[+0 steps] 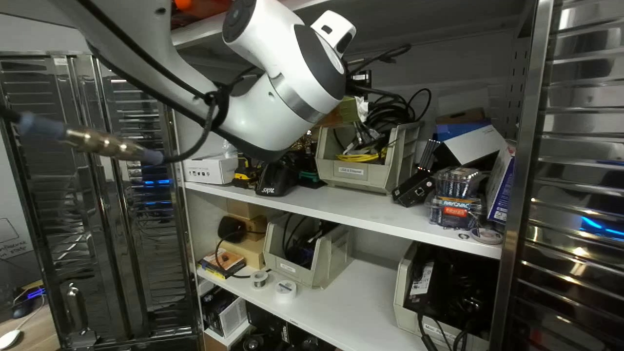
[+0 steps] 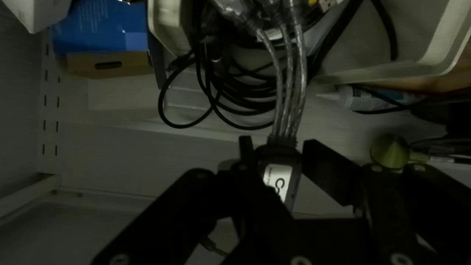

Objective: Pick up the black cable and put it in the tool box

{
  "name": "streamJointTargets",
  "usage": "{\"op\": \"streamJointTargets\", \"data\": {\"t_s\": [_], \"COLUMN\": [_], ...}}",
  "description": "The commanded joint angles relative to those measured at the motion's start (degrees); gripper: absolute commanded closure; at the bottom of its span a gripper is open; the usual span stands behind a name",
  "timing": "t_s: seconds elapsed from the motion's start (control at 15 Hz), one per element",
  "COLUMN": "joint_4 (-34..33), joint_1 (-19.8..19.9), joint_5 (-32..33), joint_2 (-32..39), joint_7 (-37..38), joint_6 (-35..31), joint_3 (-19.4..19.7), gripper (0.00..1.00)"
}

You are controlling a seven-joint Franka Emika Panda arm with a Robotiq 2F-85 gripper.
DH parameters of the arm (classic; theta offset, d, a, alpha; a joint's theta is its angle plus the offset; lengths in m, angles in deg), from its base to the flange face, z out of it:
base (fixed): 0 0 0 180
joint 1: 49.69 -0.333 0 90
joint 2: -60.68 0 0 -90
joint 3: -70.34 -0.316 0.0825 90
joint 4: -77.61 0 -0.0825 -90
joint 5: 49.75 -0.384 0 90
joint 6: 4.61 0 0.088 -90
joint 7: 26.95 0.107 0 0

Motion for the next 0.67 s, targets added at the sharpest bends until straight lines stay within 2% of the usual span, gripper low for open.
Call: {"op": "streamJointTargets", "data": {"t_s": [0.0, 0.2, 0.4, 0.47, 0.53, 0.6], "joint_4": [-7.5, -6.1, -6.4, -6.7, -6.9, -6.6], "joint_1": [-11.0, -19.0, -23.5, -24.5, -25.1, -17.7], "joint_5": [-12.9, -27.3, -36.6, -38.5, -40.3, -41.0], "joint_2": [10.2, 16.4, 21.4, 22.5, 22.7, 21.2], "joint_7": [-5.0, -12.0, -15.7, -17.3, -18.4, -25.1], "joint_6": [-10.5, -17.7, -22.9, -24.6, -25.7, -27.3], "joint_3": [10.2, 14.9, 15.3, 15.3, 15.3, 5.1], "gripper": [0.82, 0.82, 0.82, 0.78, 0.37, 0.36]}}
